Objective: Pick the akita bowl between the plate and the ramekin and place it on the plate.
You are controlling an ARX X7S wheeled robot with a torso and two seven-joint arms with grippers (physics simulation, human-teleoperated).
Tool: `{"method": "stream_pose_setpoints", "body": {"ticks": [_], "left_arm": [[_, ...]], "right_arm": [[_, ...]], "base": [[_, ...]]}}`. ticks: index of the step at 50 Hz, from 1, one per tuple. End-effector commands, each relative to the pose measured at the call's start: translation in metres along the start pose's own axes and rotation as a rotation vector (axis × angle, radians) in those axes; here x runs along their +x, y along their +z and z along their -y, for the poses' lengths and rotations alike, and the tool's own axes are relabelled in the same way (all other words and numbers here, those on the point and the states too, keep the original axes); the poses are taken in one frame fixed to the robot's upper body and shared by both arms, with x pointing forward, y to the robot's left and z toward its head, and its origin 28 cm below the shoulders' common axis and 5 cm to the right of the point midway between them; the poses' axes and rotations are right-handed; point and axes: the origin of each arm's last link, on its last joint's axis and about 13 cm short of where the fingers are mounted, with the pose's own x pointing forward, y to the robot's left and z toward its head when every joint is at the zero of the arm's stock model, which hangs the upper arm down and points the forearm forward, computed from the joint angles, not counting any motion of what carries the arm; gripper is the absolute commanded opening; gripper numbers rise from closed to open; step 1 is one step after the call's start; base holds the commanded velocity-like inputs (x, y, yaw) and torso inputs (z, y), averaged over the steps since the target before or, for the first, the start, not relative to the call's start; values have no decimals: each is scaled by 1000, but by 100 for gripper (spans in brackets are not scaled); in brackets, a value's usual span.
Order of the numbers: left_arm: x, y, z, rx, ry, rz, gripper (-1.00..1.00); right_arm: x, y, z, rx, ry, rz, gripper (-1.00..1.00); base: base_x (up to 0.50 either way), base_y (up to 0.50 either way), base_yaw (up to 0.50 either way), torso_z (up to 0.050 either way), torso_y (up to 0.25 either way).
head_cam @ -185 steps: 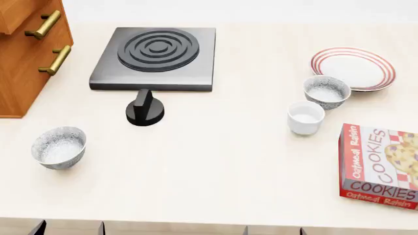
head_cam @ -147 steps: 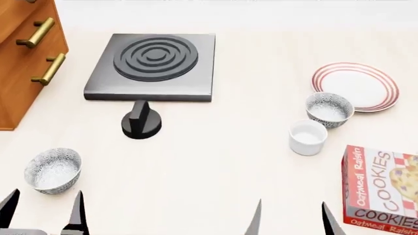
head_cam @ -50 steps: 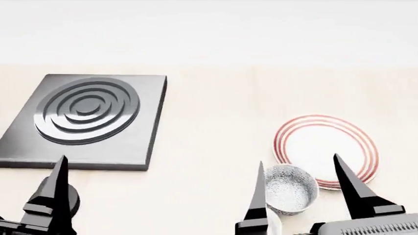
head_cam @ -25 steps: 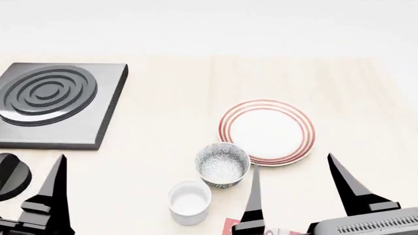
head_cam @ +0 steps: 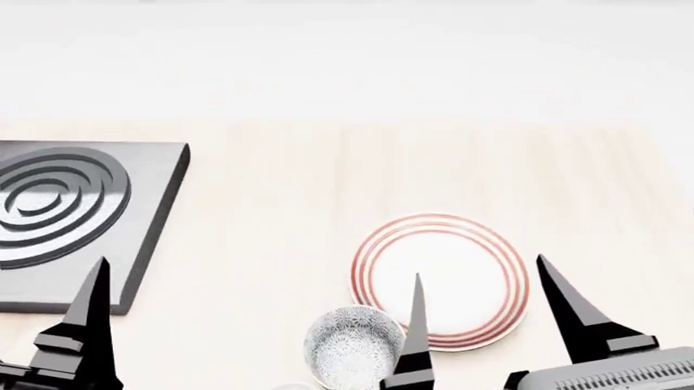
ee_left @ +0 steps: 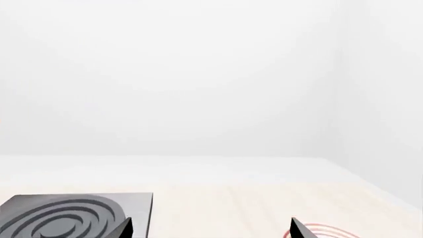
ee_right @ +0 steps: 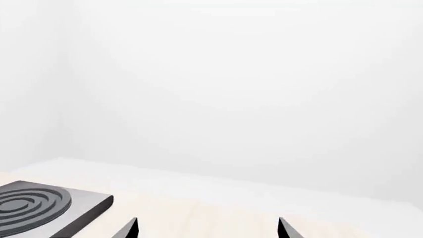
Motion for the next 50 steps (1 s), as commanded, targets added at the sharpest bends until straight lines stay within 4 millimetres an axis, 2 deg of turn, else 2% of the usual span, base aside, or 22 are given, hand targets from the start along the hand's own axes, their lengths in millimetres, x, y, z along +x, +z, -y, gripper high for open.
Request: {"method": "stream_pose_setpoints", "body": {"ticks": [1, 15, 21, 30, 41, 44, 46, 50], "left_arm": [[0, 0, 0, -5, -1, -4, 100], [2, -1, 0, 6, 21, -12, 100], [4, -7, -1, 58, -2, -68, 100], [10, -3, -4, 68, -16, -97, 100], [18, 8, -9, 88, -5, -92, 100], [21, 10, -11, 105, 19, -94, 100], [21, 10, -12, 108, 24, -94, 100], [24, 13, -15, 117, 40, -89, 100]], "right_arm": [[0, 0, 0, -7, 13, 3, 100], [1, 2, 0, -22, 25, -4, 100], [3, 3, -2, -92, 46, -69, 100], [12, 23, 2, -142, 45, -94, 100], [26, 27, 7, -188, 46, -134, 100], [33, 27, 8, -272, 88, -180, 100], [35, 29, 8, -261, 101, -160, 100], [48, 36, 8, -385, 181, -159, 100]], "base": [[500, -62, 0, 0, 0], [500, -63, 0, 0, 0], [474, -48, 0, 0, 0], [10, 0, 0, 0, 0], [0, 0, 0, 0, 0], [0, 0, 0, 0, 0], [0, 0, 0, 0, 0], [0, 0, 0, 0, 0]]}}
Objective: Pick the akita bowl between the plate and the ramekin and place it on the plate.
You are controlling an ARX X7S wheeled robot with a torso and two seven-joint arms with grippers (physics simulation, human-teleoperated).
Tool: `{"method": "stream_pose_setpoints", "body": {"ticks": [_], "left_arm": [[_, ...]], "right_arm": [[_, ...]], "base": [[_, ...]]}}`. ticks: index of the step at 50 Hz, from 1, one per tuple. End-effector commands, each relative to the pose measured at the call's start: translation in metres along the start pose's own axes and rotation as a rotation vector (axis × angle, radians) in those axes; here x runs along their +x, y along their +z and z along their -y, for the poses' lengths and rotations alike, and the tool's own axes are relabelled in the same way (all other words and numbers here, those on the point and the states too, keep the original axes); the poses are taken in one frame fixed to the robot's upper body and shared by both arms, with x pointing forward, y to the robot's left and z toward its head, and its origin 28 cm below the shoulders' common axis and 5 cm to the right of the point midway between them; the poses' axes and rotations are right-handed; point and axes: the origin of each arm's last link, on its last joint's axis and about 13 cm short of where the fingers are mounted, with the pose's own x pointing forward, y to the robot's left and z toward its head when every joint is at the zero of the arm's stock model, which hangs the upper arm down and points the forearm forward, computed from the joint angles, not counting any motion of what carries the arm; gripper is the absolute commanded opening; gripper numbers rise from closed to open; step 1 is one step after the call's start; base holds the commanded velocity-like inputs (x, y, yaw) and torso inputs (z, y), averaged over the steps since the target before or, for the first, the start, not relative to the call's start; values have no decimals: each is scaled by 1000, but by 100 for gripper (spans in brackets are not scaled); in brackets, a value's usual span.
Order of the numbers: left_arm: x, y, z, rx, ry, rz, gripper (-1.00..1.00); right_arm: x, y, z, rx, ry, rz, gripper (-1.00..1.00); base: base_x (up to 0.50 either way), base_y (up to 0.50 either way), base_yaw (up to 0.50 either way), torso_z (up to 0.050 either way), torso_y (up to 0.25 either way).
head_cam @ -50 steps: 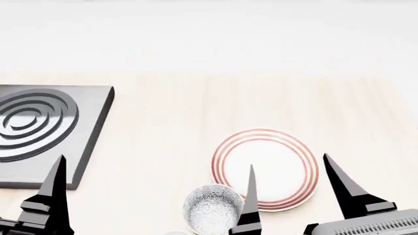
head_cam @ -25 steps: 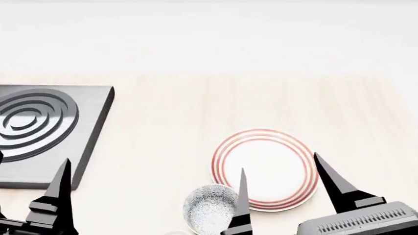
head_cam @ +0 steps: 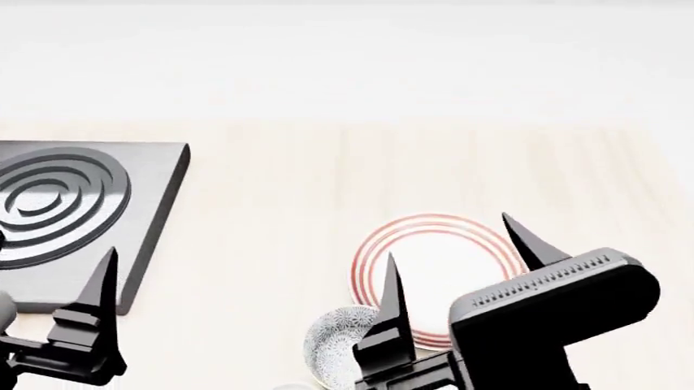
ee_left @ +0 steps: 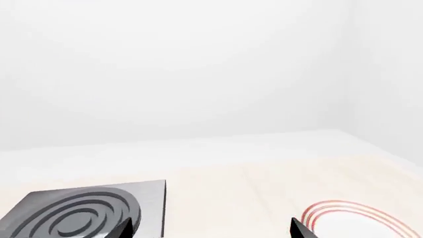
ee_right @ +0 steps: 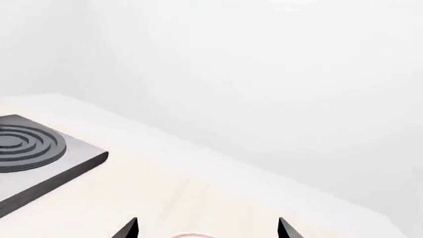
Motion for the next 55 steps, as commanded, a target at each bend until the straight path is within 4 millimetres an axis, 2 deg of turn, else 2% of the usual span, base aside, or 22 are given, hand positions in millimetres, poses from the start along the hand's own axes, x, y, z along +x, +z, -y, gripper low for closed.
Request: {"method": "stream_pose_setpoints", "body": {"ticks": [1, 6, 10, 11, 15, 25, 33, 45, 55], "left_arm": [[6, 8, -6, 28, 39, -1, 100], [5, 10, -7, 45, 50, 5, 100], [4, 11, -8, 51, 57, 9, 100], [4, 11, -8, 52, 57, 10, 100], [3, 11, -8, 55, 55, 11, 100], [3, 11, -9, 58, 61, 13, 100], [2, 11, -11, 53, 61, 16, 100], [0, 9, -11, 53, 56, 13, 100], [0, 9, -12, 53, 54, 16, 100]], "right_arm": [[20, 13, 7, -194, 92, -30, 100], [32, 19, 7, -311, 163, -22, 100], [38, 22, 7, -414, 295, -33, 100], [39, 21, 6, -488, 352, -29, 100], [48, 27, 8, -571, 434, -65, 100], [70, 29, 9, -837, 517, -91, 100], [88, 27, 9, -1034, 608, -178, 100], [97, 16, -3, -1116, 774, -234, 100], [90, 7, -12, -1106, 861, -215, 100]], "base": [[0, 0, 0, 0, 0], [0, 0, 0, 0, 0], [0, 0, 0, 0, 0], [0, 0, 0, 0, 0], [0, 0, 0, 0, 0], [0, 0, 0, 0, 0], [0, 0, 0, 0, 0], [0, 0, 0, 0, 0], [0, 0, 0, 0, 0]]}}
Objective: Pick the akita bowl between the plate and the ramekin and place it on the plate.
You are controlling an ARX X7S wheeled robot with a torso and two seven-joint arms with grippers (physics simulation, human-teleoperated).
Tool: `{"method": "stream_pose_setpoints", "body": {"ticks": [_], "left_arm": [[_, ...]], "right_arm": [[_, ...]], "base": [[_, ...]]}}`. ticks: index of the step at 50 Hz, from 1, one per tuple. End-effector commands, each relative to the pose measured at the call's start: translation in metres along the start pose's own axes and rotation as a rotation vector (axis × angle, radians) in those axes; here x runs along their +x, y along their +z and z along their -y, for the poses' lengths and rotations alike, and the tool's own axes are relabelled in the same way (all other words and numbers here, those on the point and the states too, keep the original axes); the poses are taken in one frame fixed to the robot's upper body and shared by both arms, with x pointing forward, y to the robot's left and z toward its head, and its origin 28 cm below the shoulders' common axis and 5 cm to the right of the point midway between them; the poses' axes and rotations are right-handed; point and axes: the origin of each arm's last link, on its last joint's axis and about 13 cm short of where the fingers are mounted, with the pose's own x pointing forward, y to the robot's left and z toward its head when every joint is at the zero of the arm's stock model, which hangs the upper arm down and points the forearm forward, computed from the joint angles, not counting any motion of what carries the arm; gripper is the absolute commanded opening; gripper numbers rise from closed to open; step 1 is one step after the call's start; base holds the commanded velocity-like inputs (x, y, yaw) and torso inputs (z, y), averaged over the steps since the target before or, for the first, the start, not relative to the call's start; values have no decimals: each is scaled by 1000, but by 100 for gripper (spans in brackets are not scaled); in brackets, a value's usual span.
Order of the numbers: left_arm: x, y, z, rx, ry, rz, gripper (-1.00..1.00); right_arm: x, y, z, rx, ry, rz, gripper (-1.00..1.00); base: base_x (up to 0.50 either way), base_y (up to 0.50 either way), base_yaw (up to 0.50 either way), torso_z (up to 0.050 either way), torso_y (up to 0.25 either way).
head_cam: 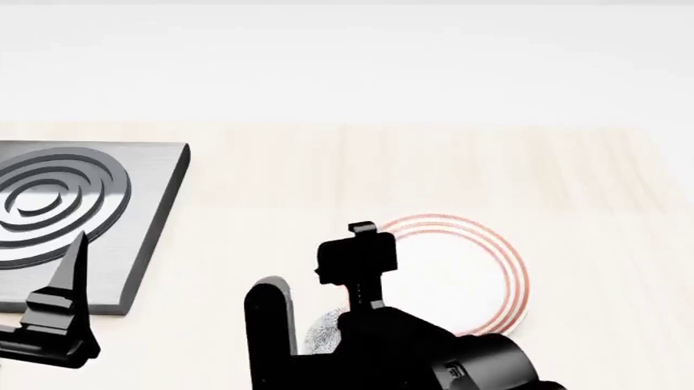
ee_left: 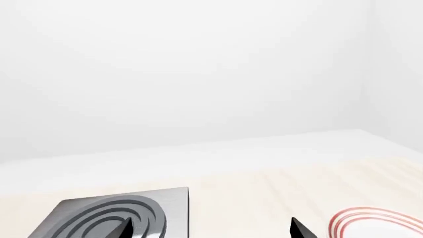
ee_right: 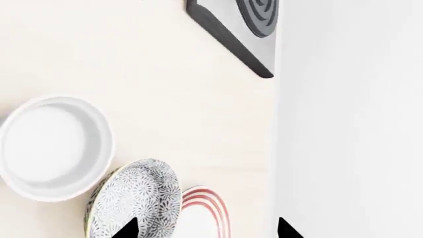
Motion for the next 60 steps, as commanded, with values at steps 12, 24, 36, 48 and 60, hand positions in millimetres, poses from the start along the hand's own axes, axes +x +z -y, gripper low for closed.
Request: {"method": "stream_pose_setpoints", "body": {"ticks": [12, 24, 36, 48, 60], "left_arm": [[-1, 1, 0, -1, -3, 3, 100], [-1, 1, 0, -2, -5, 2, 100], [-1, 2, 0, -7, -10, 4, 100], [-2, 2, -1, -10, -12, 7, 100], [-2, 0, -1, -5, -16, 3, 100]], "right_arm": [[10, -4, -20, -68, 161, 0, 100], [19, -17, -29, -44, 201, -63, 100], [30, -22, -30, -20, 199, -101, 100], [43, -26, -26, 6, 175, -120, 100], [55, -26, -37, 34, 210, -93, 100]], "base": [[0, 0, 0, 0, 0], [0, 0, 0, 0, 0], [0, 0, 0, 0, 0], [0, 0, 0, 0, 0], [0, 0, 0, 0, 0]]}}
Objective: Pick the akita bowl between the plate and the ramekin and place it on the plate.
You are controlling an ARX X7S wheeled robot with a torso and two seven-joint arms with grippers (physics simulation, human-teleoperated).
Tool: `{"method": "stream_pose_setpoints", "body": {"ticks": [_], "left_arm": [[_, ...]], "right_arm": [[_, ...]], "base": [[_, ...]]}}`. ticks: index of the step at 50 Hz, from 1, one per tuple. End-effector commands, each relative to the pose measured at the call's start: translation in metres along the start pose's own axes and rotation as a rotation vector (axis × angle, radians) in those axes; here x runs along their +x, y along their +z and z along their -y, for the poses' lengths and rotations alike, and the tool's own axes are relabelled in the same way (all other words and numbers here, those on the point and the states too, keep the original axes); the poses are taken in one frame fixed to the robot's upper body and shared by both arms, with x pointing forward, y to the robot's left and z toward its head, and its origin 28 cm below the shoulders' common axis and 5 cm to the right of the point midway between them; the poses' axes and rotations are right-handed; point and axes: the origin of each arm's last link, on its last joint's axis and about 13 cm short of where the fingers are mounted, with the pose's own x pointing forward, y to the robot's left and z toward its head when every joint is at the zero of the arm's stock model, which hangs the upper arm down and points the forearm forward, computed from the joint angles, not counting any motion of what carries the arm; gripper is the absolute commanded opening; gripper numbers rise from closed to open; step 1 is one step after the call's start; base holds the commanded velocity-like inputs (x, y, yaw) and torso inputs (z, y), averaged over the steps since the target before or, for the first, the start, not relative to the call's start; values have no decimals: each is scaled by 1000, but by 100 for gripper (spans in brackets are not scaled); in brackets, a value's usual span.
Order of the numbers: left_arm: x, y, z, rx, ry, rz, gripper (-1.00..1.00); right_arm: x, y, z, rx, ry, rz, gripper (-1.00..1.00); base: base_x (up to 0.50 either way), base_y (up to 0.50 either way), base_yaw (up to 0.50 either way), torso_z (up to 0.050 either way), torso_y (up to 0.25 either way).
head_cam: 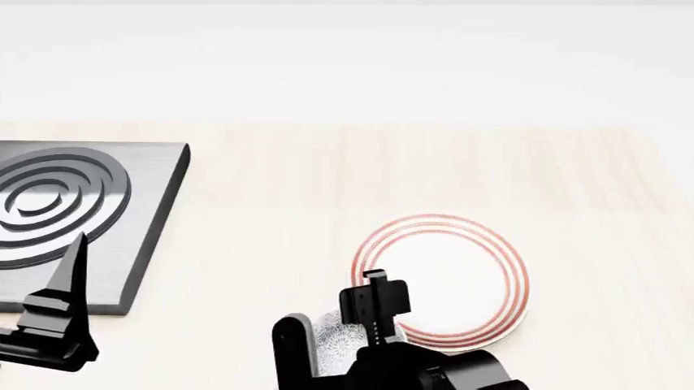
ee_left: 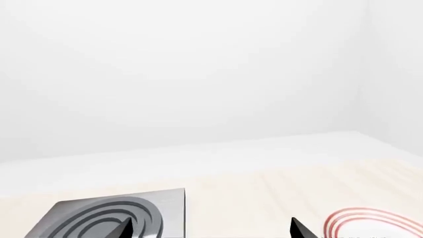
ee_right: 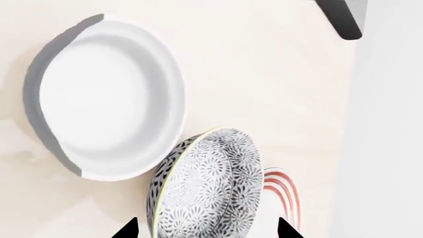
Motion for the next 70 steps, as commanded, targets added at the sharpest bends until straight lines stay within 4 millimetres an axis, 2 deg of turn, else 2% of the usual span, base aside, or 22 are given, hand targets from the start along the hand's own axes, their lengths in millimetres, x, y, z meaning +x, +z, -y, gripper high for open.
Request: {"method": "stream_pose_setpoints", "body": {"ticks": [1, 36, 37, 60, 70], "left_arm": [[0, -1, 0, 1, -2, -3, 100], [0, 0, 0, 2, -3, 1, 100], [0, -1, 0, 2, -3, 0, 100], [0, 0, 0, 1, -4, 2, 100], [-2, 3, 1, 1, -8, 10, 100]], "right_arm": [[9, 1, -6, 20, 34, 18, 100], [20, 2, -25, 56, 155, 62, 100], [21, 2, -25, 56, 155, 63, -100], [24, -1, -25, 31, 118, 40, -100], [-5, 3, -1, -1, 31, 32, -100]], "base": [[0, 0, 0, 0, 0], [0, 0, 0, 0, 0], [0, 0, 0, 0, 0], [0, 0, 0, -2, 0], [0, 0, 0, -1, 0]]}}
